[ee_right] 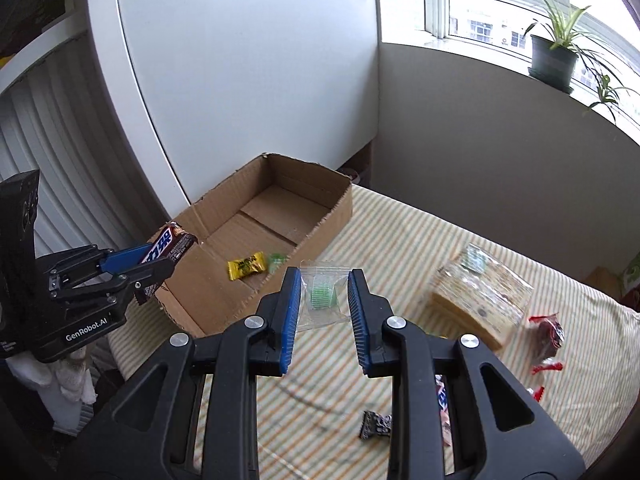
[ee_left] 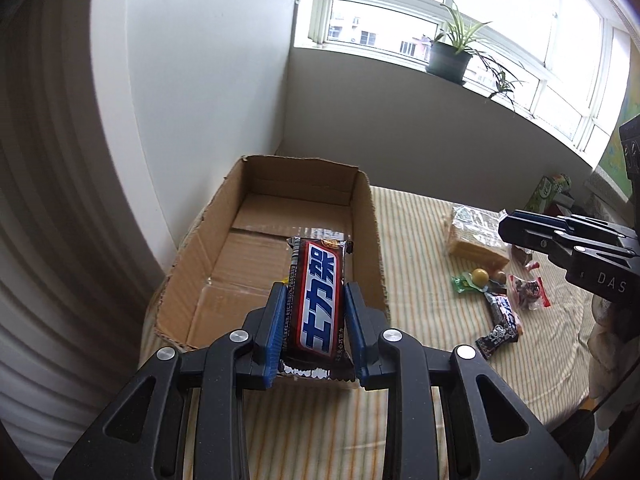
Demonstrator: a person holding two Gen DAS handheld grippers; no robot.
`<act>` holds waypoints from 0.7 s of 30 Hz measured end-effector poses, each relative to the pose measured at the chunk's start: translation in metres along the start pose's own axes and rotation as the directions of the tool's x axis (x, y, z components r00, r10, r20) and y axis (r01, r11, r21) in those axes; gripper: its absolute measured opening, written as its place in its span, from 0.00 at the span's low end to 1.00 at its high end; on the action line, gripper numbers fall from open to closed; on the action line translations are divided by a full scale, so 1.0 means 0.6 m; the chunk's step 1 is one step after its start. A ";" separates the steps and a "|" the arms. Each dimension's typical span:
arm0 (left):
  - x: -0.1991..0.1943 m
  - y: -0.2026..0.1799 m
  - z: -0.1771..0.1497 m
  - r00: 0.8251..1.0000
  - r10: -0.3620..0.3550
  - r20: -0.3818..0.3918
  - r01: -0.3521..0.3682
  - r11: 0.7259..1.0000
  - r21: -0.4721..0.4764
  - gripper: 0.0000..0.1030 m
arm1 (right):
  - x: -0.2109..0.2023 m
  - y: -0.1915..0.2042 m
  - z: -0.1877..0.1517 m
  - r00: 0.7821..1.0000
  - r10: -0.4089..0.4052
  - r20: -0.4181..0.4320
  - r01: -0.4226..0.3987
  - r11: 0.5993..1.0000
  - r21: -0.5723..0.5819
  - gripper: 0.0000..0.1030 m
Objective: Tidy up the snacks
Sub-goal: 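Carry both items over the box and open both tools to release them, then move both open tools back over the remaining snacks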
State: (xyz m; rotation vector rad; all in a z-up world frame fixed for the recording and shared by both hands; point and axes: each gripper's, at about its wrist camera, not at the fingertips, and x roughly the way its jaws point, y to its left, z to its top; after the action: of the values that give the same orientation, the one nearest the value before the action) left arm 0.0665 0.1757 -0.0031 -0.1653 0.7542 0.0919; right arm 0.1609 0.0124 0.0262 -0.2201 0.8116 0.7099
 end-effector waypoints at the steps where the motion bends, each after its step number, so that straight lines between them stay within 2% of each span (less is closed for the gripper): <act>1: 0.001 0.009 0.000 1.000 0.005 0.000 -0.005 1.000 -0.005 0.26 | 0.009 0.010 0.008 1.000 0.006 -0.003 -0.006 1.000 -0.009 0.24; 7: 0.015 0.048 0.005 1.000 0.024 -0.006 -0.024 0.999 -0.044 0.26 | 0.057 0.055 0.035 0.998 0.052 -0.030 -0.053 0.997 -0.047 0.24; 16: 0.036 0.074 0.010 0.999 0.041 -0.022 -0.042 0.997 -0.067 0.26 | 0.110 0.098 0.040 0.992 0.099 -0.080 -0.106 0.991 -0.087 0.25; 17: 0.036 0.075 0.010 0.999 0.045 -0.018 -0.046 0.997 -0.066 0.26 | 0.114 0.101 0.040 0.992 0.092 -0.081 -0.099 0.991 -0.091 0.29; 18: 0.036 0.075 0.010 0.999 0.052 -0.015 -0.053 0.996 -0.067 0.29 | 0.116 0.102 0.041 0.993 0.083 -0.080 -0.090 0.992 -0.090 0.43; 20: 0.033 0.077 0.011 0.998 0.060 -0.008 -0.060 0.996 -0.064 0.35 | 0.113 0.101 0.043 0.995 0.079 -0.065 -0.084 0.993 -0.078 0.59; 21: 0.031 0.077 0.012 0.998 0.064 -0.004 -0.064 0.996 -0.061 0.41 | 0.110 0.099 0.043 0.995 0.084 -0.059 -0.088 0.994 -0.069 0.60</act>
State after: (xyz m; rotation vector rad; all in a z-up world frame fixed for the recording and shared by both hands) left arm 0.0779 0.2227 -0.0160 -0.1997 0.7591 0.1760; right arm 0.1686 0.1011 0.0004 -0.2715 0.8535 0.8176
